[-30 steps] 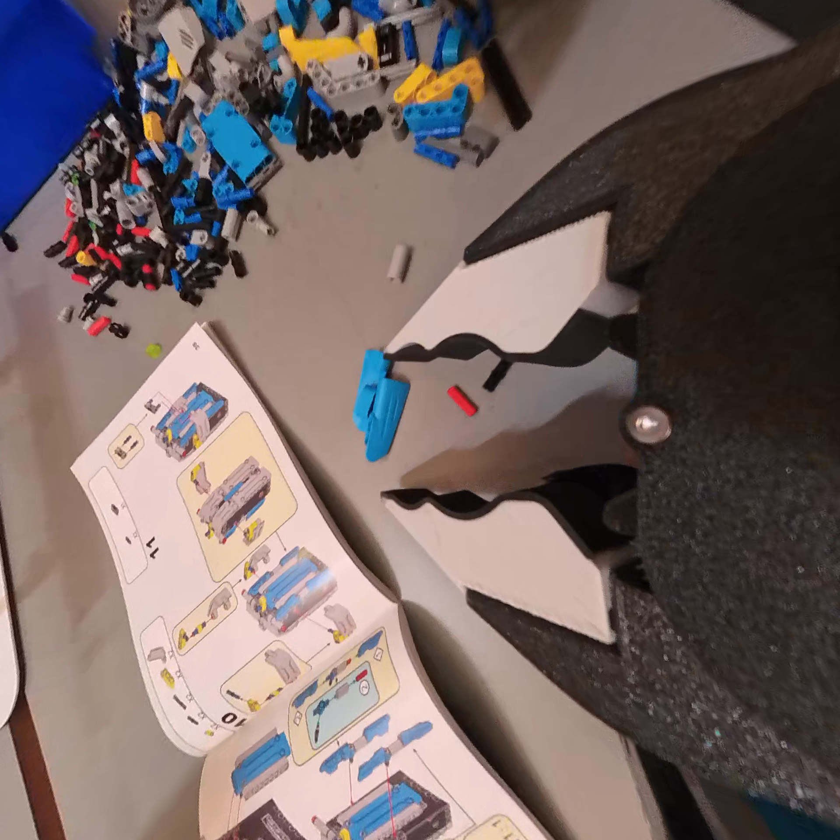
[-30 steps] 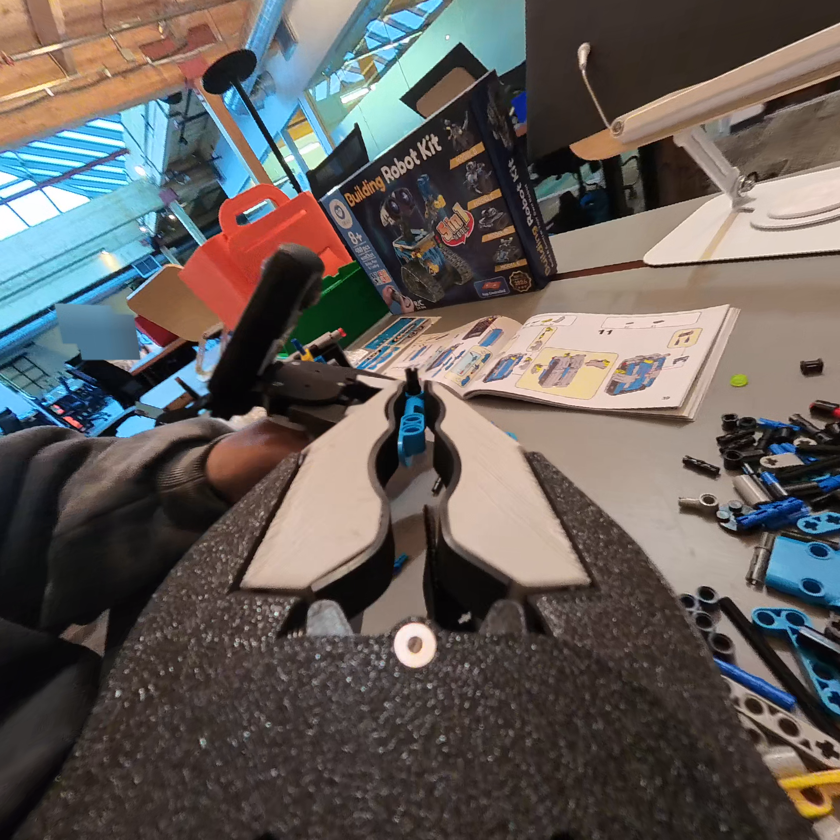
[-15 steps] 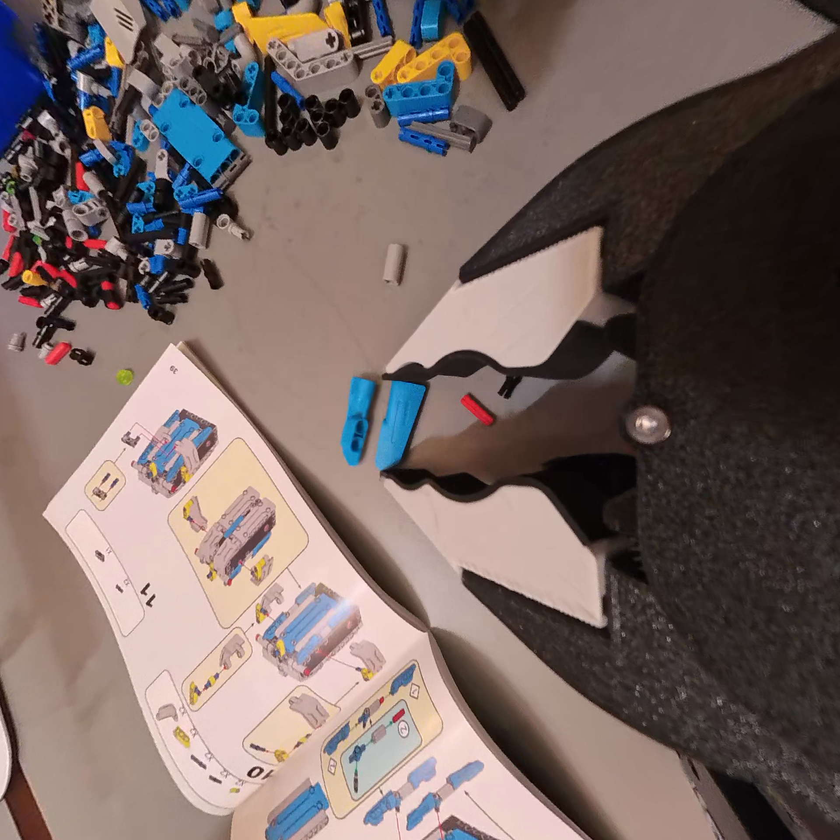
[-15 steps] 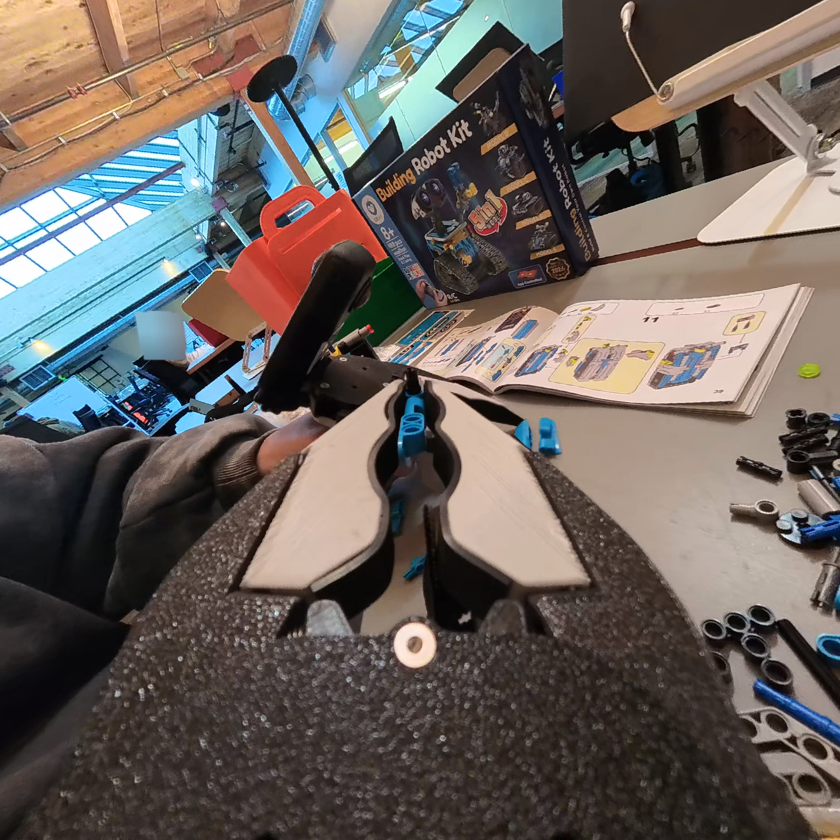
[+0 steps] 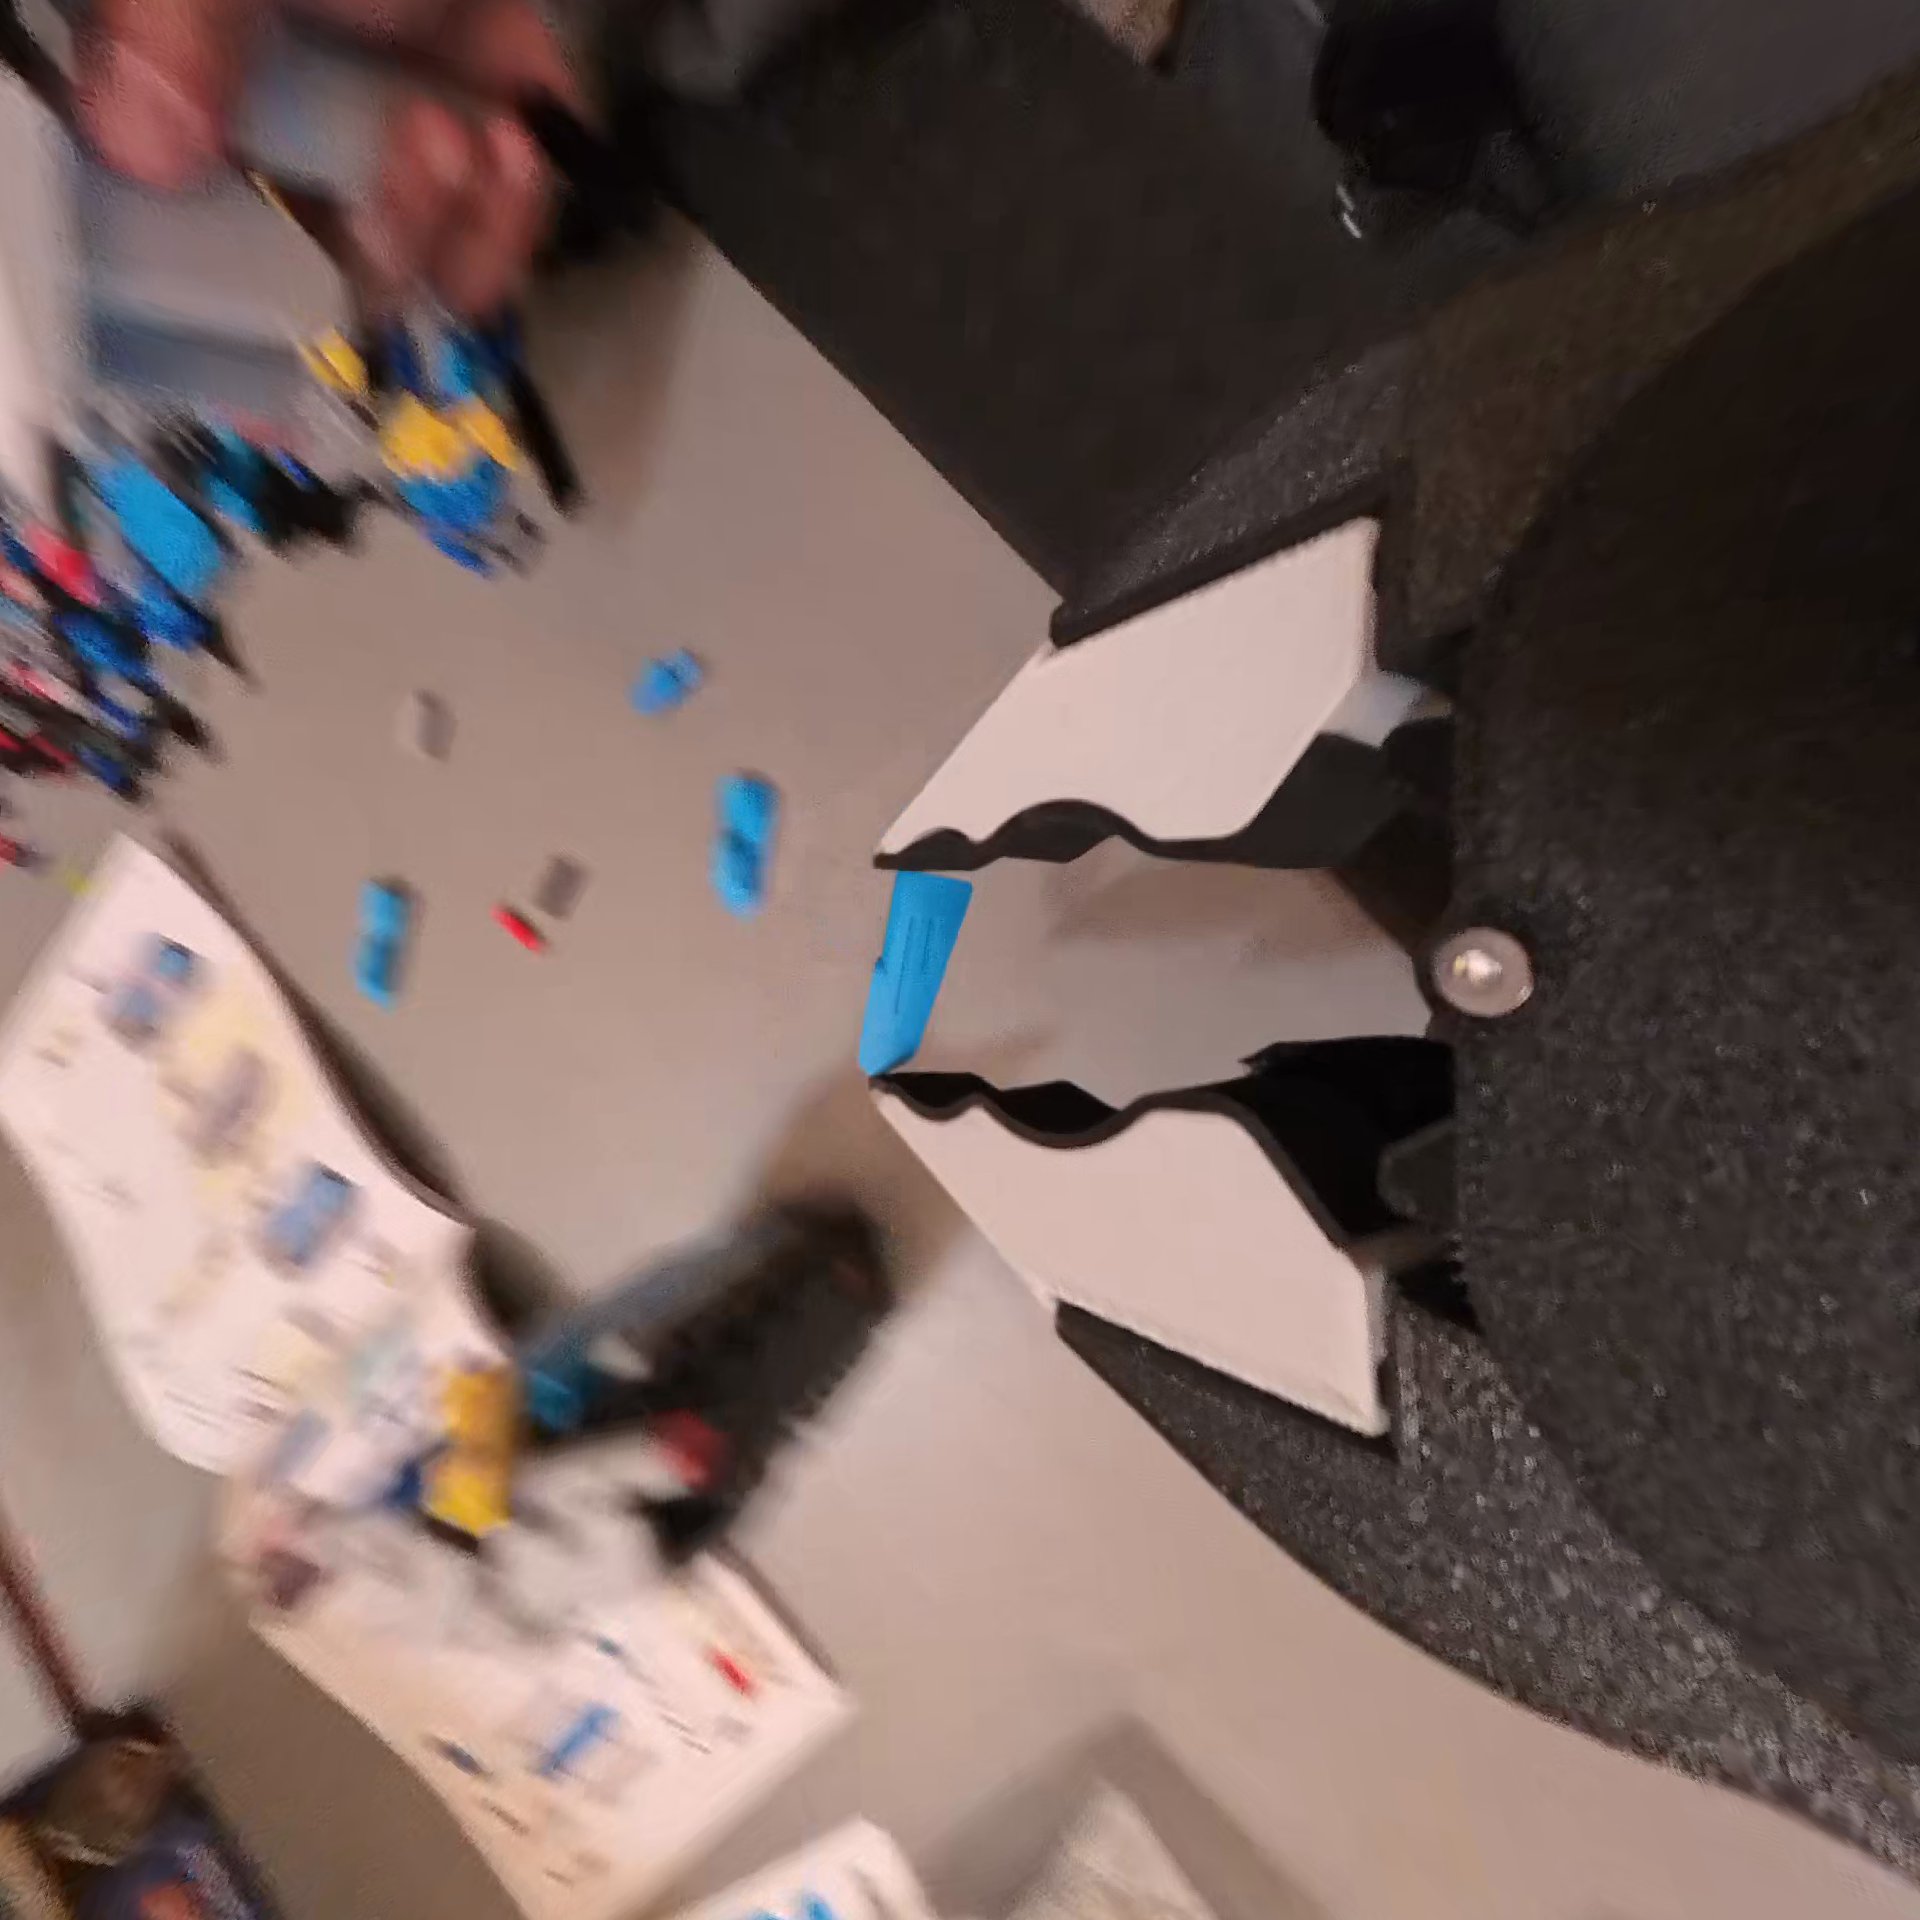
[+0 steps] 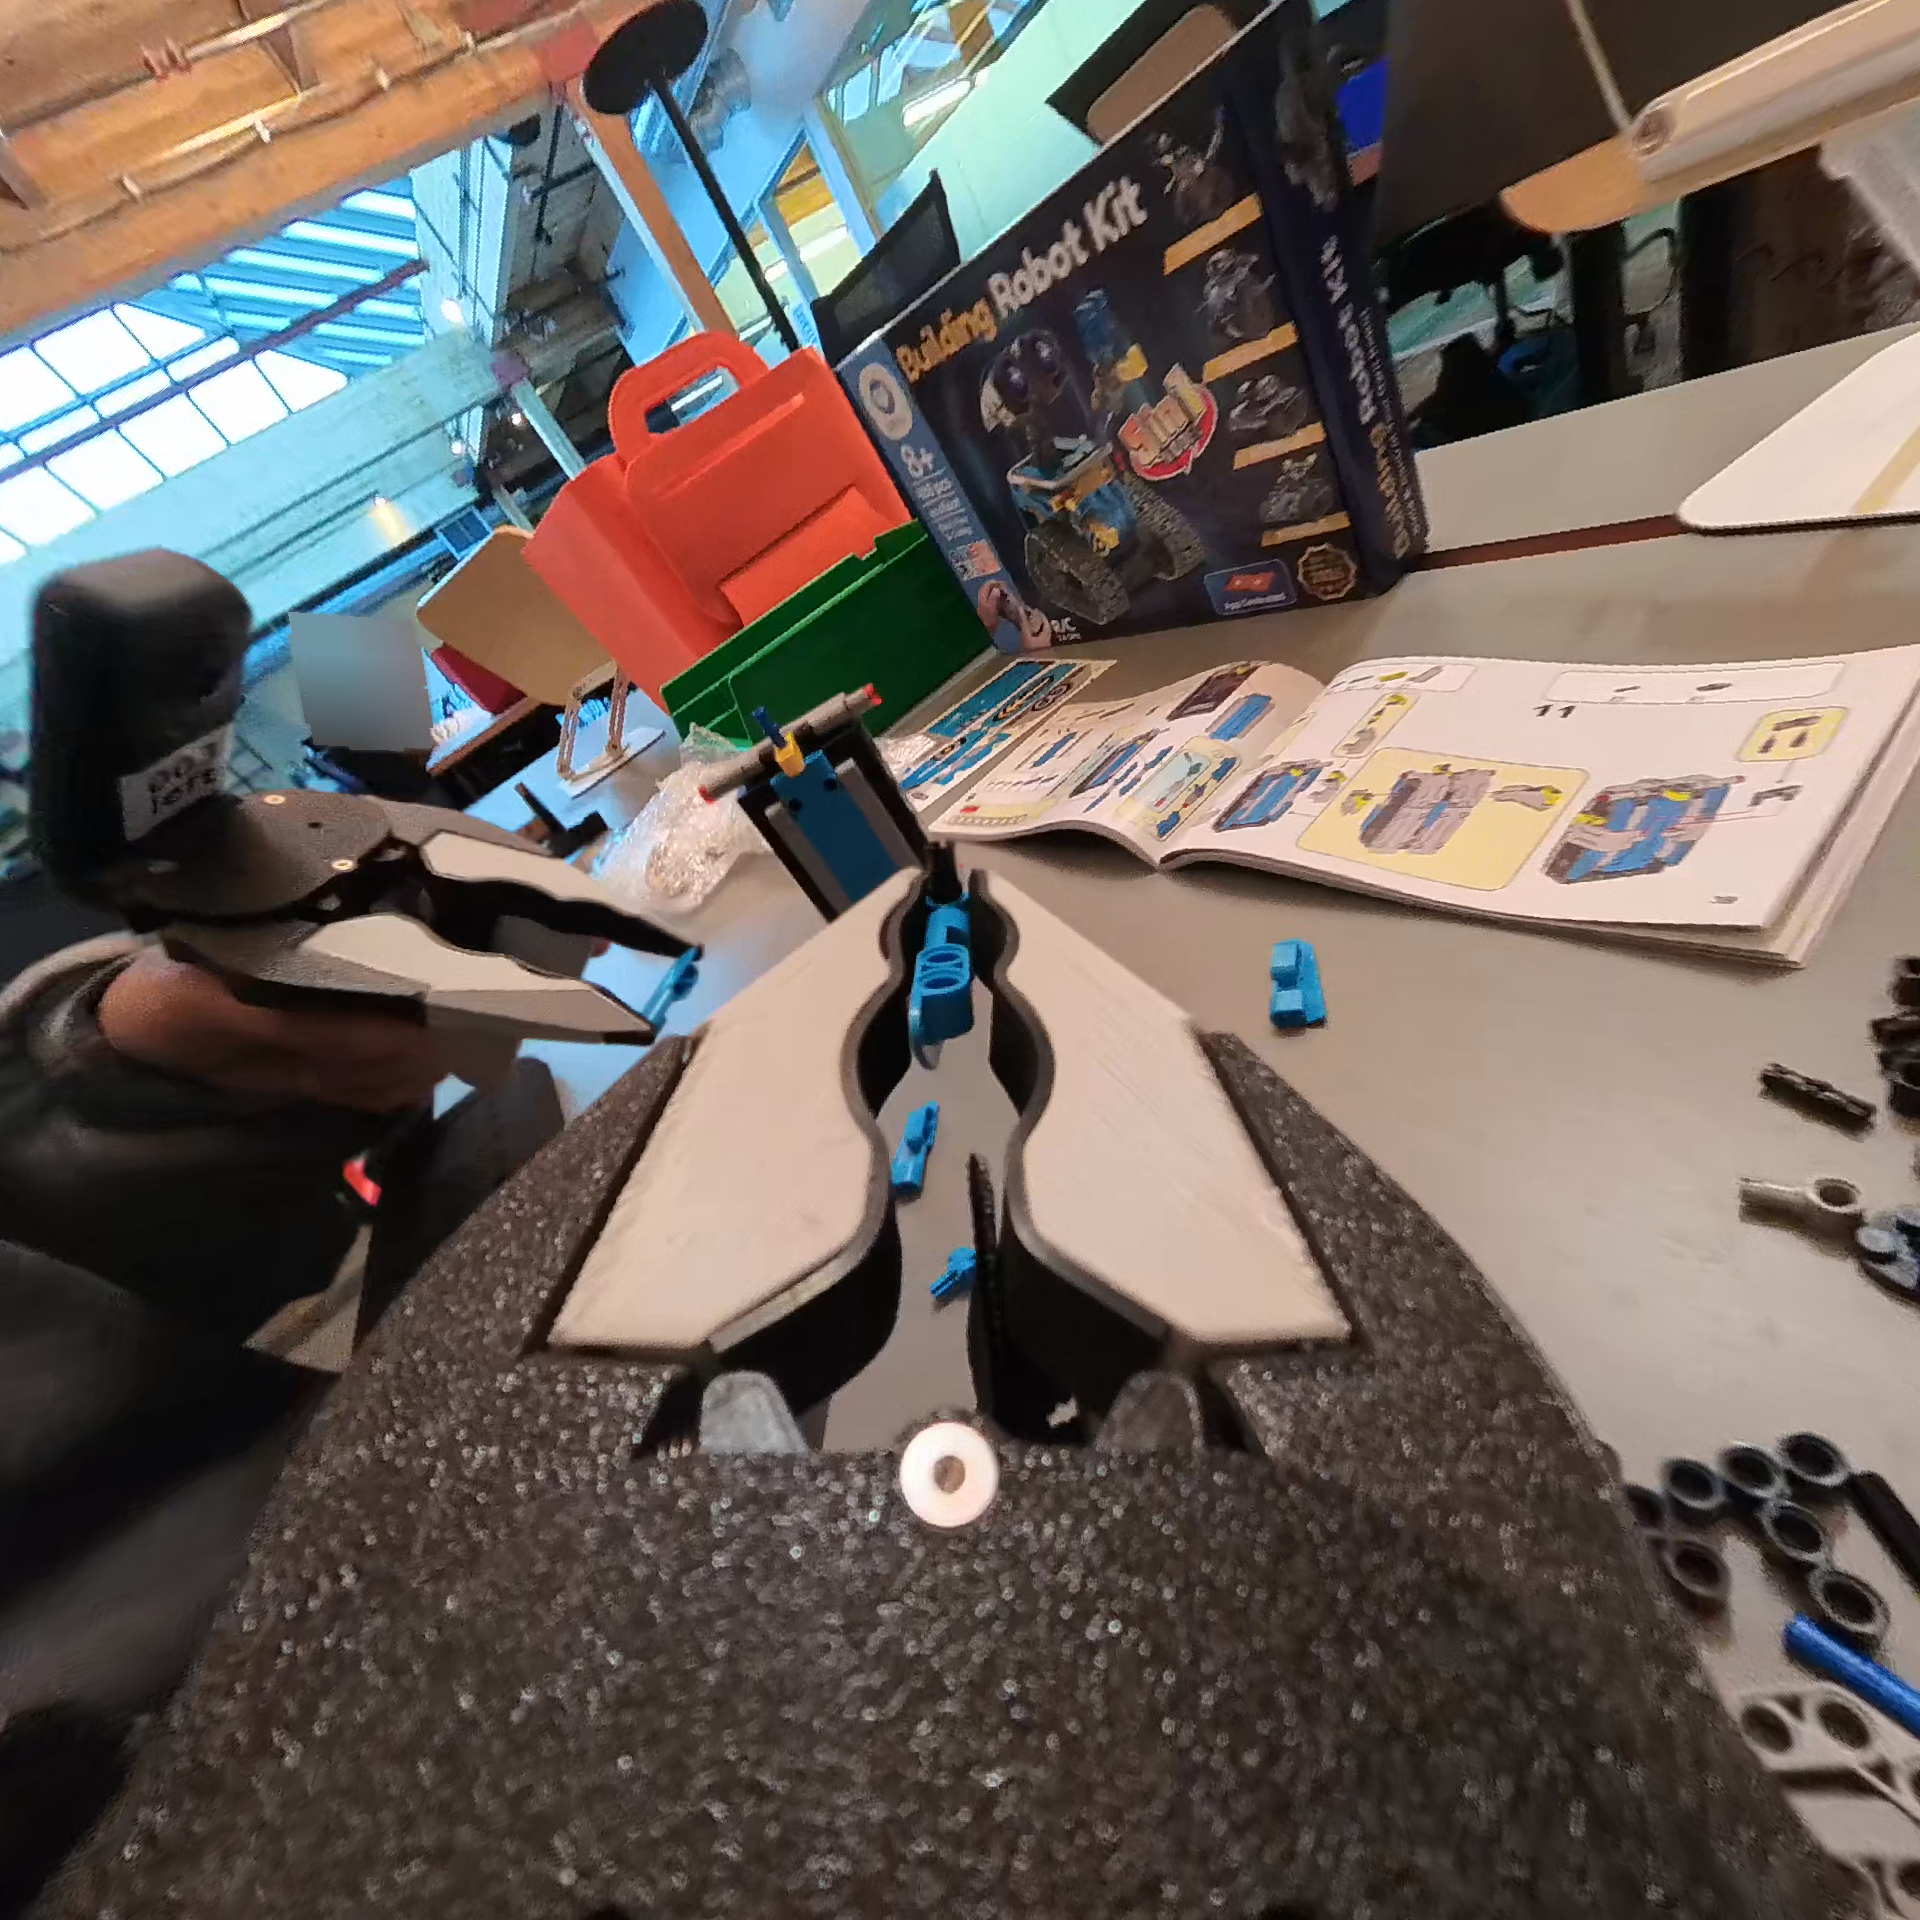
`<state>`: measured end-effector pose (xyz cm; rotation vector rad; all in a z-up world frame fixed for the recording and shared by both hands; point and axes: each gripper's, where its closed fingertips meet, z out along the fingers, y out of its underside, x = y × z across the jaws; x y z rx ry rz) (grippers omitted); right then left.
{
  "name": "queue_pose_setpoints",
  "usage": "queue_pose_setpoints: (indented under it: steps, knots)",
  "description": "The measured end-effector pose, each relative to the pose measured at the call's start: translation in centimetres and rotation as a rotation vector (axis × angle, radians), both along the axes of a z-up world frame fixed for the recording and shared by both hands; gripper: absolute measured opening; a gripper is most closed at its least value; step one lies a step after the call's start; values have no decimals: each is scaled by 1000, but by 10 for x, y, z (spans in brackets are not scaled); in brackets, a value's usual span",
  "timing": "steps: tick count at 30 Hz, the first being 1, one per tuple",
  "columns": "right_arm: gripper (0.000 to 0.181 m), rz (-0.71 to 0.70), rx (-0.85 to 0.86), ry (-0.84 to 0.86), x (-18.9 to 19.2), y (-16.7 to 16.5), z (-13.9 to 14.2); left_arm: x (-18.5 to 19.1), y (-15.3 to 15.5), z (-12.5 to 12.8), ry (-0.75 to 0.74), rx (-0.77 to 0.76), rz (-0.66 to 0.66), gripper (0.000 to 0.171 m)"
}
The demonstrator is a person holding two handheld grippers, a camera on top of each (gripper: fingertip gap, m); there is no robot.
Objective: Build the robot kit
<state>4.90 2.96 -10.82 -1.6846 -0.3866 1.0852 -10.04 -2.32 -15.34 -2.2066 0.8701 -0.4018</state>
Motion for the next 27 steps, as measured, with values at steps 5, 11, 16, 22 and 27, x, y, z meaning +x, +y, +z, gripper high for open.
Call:
queue_pose_setpoints:
  steps: [5,11,16,22,27]
  knots:
    - [7,51,21,-86,-18,-3,-7,-109,-10,-51,73,-167,285,38]
    - [7,64,40,-101,-21,-7,-6,-121,-13,-60,-10,-174,403,39]
    - [7,73,35,-98,-21,-10,-7,-104,-33,-62,-35,-225,346,52]
    - [7,95,30,-104,-25,-13,-9,-106,-38,-40,78,19,32,52]
    - [7,106,30,-124,-28,-13,-11,-106,-36,-51,191,270,-430,21]
